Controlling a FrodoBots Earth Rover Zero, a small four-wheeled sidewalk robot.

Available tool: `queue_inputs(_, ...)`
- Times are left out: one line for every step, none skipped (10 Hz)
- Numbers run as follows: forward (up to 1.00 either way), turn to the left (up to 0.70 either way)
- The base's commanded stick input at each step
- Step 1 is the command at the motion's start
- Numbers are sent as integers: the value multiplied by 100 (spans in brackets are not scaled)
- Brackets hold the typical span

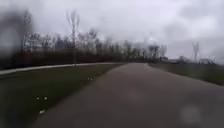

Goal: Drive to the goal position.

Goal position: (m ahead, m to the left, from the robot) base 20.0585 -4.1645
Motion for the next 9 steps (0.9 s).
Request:
queue_inputs(70,0)
queue_inputs(70,0)
queue_inputs(70,0)
queue_inputs(70,0)
queue_inputs(70,0)
queue_inputs(70,0)
queue_inputs(70,0)
queue_inputs(70,0)
queue_inputs(70,0)
